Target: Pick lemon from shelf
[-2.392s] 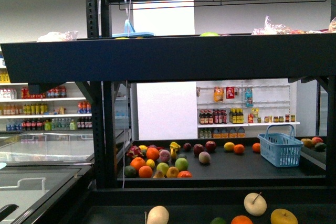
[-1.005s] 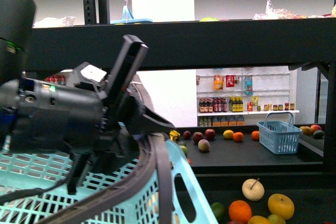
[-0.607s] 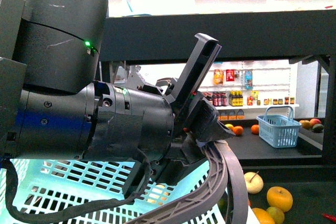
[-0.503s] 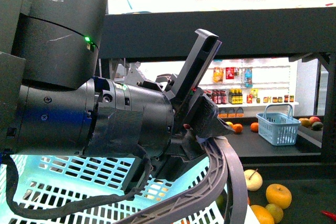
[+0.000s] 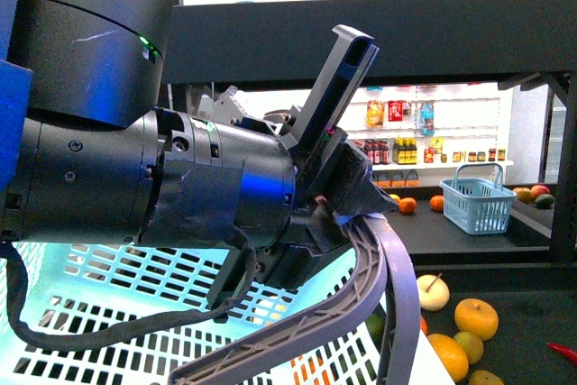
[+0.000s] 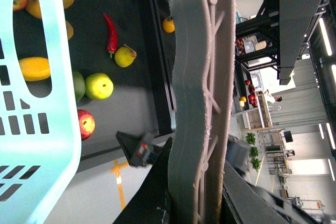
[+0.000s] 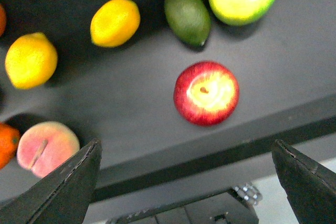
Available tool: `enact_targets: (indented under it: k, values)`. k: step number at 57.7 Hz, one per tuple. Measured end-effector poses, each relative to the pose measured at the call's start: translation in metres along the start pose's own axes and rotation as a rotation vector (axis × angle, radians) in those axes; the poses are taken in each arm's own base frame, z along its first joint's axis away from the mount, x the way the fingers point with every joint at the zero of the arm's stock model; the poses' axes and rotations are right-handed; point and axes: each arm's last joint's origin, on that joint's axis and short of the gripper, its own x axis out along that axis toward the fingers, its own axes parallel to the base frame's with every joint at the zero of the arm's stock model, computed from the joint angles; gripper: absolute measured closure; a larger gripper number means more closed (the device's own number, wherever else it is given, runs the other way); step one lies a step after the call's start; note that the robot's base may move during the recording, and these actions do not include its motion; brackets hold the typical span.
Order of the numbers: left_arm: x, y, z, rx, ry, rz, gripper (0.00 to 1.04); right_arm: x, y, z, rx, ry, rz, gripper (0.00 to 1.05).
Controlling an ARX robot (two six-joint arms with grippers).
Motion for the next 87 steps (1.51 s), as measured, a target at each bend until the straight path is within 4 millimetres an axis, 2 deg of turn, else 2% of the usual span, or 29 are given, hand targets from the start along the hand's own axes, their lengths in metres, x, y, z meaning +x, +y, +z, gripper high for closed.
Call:
enact_targets:
  k: [7,16,25,46,58,68,87]
  values:
    - [0.000,0.000,0.000,0.000,-0.002,0.001,0.93,0.036,0.004,0.013,0.008,0.049,-0.040,0.07]
    - [0.000,0.000,0.000,0.000,-0.002,0.002,0.93,0.074,0.005,0.011,0.083,0.166,-0.087,0.07]
    - [0.000,0.000,0.000,0.000,-0.002,0.001,0.93,0.100,0.026,0.008,0.160,0.233,-0.110,0.07]
    - [0.000,0.000,0.000,0.000,-0.004,0.003,0.93,0.138,0.076,0.014,0.395,0.280,-0.250,0.07]
    - [0.000,0.000,0.000,0.000,-0.002,0.001,0.93,0.156,0.090,0.025,0.515,0.167,-0.326,0.07]
    - [0.000,0.000,0.000,0.000,-0.002,0.001,0.93,0.169,0.101,0.034,0.607,0.114,-0.303,0.07]
    - [0.000,0.000,0.000,0.001,-0.002,0.001,0.93,0.200,0.122,0.032,0.701,0.051,-0.282,0.07]
